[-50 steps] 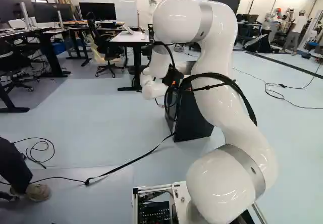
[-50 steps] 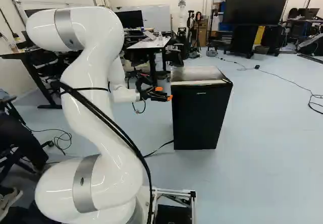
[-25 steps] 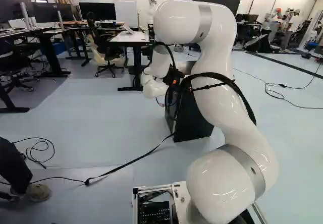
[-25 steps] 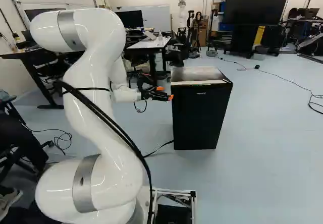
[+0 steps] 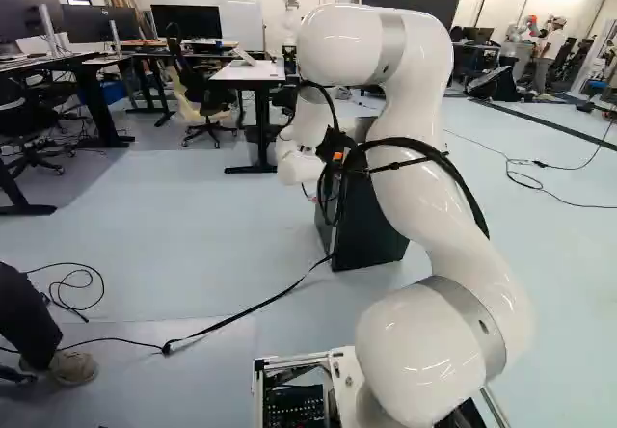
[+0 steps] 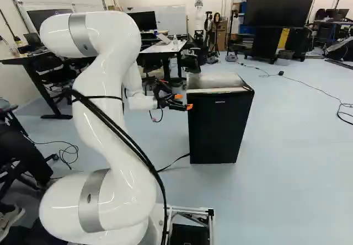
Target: Open the fridge door
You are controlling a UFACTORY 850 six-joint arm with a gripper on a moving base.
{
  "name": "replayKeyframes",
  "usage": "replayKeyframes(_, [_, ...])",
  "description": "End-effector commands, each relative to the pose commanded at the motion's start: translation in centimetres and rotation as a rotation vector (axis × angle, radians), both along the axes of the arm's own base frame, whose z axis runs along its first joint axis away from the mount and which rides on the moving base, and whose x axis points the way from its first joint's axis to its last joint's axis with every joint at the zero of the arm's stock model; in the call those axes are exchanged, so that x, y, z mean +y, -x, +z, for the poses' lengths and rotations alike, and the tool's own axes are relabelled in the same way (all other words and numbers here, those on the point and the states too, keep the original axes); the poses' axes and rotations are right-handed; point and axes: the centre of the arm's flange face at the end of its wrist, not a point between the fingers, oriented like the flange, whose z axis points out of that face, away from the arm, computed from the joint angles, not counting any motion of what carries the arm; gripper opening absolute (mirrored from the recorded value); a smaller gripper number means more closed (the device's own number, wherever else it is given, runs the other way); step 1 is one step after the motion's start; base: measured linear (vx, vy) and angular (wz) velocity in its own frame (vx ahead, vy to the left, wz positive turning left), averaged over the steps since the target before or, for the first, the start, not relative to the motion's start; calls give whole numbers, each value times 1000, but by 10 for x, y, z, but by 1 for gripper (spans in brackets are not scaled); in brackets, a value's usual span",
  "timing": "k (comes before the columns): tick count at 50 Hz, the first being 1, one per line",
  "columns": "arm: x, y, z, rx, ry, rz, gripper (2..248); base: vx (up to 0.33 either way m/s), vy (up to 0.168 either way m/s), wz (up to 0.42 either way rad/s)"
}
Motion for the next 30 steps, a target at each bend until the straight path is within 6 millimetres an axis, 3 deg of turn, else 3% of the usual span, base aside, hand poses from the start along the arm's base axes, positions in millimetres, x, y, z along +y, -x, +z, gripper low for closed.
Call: replayKeyframes(30, [-17, -8, -2, -9, -14, -72, 247, 0, 0, 0])
